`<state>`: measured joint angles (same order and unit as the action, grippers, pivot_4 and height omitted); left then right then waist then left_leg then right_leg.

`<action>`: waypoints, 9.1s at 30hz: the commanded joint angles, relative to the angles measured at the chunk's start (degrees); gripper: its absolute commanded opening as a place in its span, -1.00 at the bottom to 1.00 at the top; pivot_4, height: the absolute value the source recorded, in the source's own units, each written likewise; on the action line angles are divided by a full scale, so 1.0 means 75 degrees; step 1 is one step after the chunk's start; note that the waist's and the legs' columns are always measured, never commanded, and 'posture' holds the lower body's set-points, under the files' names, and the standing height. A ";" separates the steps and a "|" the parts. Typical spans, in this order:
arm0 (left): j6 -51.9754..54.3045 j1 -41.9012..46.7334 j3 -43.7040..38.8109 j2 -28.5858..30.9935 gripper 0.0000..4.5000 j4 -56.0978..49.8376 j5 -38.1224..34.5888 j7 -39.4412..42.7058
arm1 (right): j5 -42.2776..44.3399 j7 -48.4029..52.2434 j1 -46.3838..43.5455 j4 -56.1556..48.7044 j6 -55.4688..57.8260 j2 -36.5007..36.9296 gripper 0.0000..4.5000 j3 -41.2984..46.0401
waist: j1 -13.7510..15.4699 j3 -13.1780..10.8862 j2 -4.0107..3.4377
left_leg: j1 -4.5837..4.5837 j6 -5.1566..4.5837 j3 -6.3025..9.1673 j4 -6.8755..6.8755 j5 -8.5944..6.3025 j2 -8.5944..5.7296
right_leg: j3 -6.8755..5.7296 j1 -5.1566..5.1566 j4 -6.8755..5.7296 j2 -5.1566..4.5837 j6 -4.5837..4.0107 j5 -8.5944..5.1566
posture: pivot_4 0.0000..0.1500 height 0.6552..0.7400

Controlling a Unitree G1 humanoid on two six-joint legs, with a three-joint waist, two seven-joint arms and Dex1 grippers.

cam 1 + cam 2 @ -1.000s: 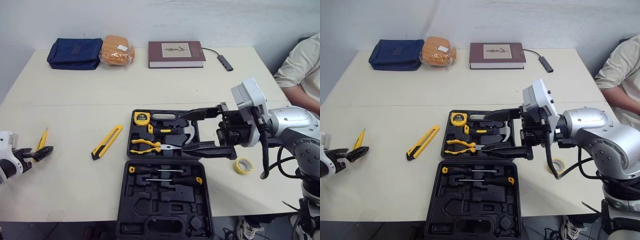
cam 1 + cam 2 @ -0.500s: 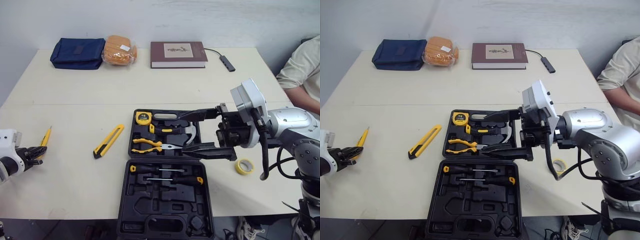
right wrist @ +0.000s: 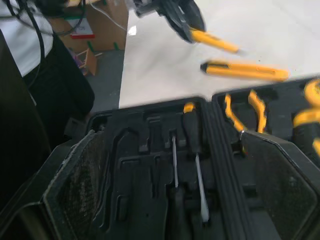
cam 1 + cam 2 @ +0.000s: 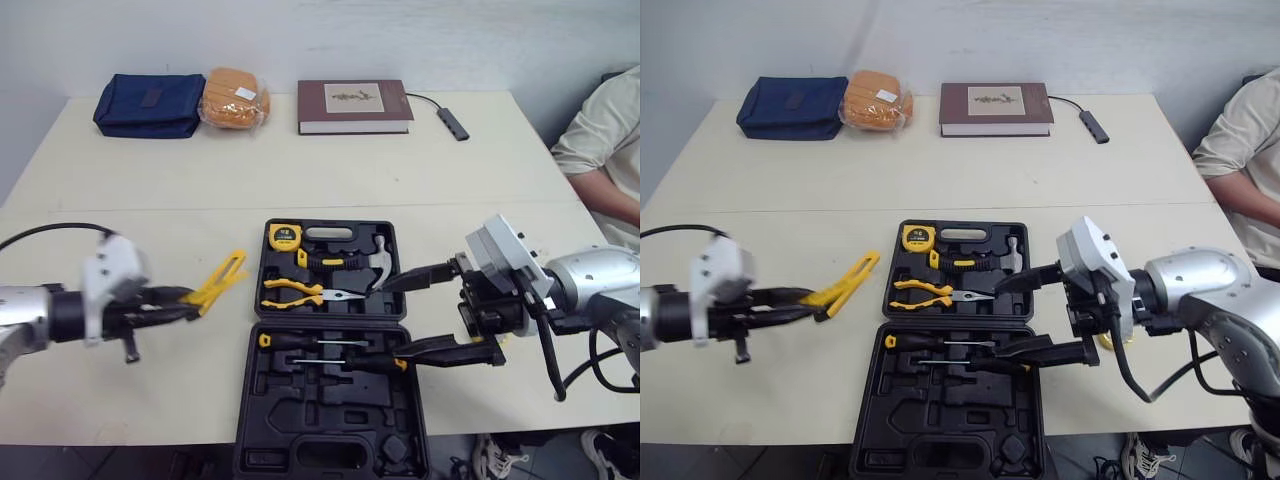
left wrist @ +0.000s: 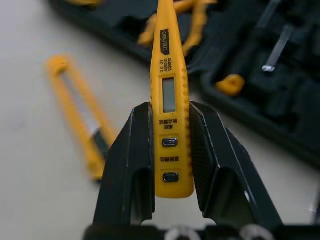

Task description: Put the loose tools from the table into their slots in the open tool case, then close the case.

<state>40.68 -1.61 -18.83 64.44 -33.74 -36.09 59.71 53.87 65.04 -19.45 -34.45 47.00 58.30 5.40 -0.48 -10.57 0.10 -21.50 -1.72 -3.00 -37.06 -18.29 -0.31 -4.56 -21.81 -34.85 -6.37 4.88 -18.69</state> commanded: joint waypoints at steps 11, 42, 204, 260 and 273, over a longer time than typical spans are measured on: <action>-0.0461 0.1682 0.3833 -0.0269 -0.86 -0.1243 0.1938 -0.0483 | -0.0727 0.0249 0.1574 -0.0744 -0.0726 0.0549 1.00 0.0544 | 0.0070 -0.0010 -0.0008 | 0.0022 -0.0003 0.0002 -0.0005 0.0037 0.0000 | 0.0000 0.0028 -0.0010 0.0006 0.0017 0.0009 | 1.00 1.00; -0.0918 0.2229 0.5281 -0.1144 -0.86 -0.0553 0.3752 -0.0312 | -0.0522 -0.0242 0.2081 -0.0984 -0.0746 0.0483 1.00 0.0702 | 0.0264 -0.0015 0.0002 | 0.0017 -0.0015 0.0007 -0.0043 0.0041 -0.0001 | -0.0010 0.0046 -0.0020 0.0009 0.0025 0.0013 | 1.00 1.00; 0.1847 0.3404 0.6047 -0.2074 -0.43 -0.1541 0.1124 -0.0861 | 0.0846 -0.0477 0.3524 -0.1628 0.0234 0.1160 1.00 0.2787 | 0.0252 -0.0024 0.0023 | 0.0021 -0.0012 0.0012 -0.0043 0.0049 0.0001 | 0.0004 0.0052 -0.0025 0.0024 0.0028 0.0015 | 1.00 1.00; -0.2120 0.2033 0.6456 -0.2480 -0.98 0.1081 0.3068 0.1155 | 0.0880 -0.0736 0.4081 -0.1922 -0.0062 0.0966 1.00 0.2691 | 0.0267 -0.0026 0.0027 | 0.0014 -0.0022 0.0021 -0.0083 0.0045 0.0006 | 0.0001 0.0061 -0.0029 0.0024 0.0030 0.0016 | 1.00 1.00; -0.2751 0.2081 0.7141 -0.2468 -0.98 0.1649 0.4225 0.0973 | 0.0961 -0.0879 0.4004 -0.1898 -0.0015 0.0965 1.00 0.2659 | 0.0261 0.0060 -0.0010 | 0.0054 -0.0028 0.0025 -0.0058 0.0040 0.0006 | 0.0001 0.0101 0.0001 0.0020 0.0030 0.0016 | 1.00 1.00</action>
<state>16.94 16.39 30.78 45.09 -26.04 -9.42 67.05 59.99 58.39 10.97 -47.32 47.33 65.90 24.95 1.47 -10.12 0.02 -21.08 -1.93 -2.80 -37.48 -17.99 -0.27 -4.55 -21.04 -34.83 -6.22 5.10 -18.57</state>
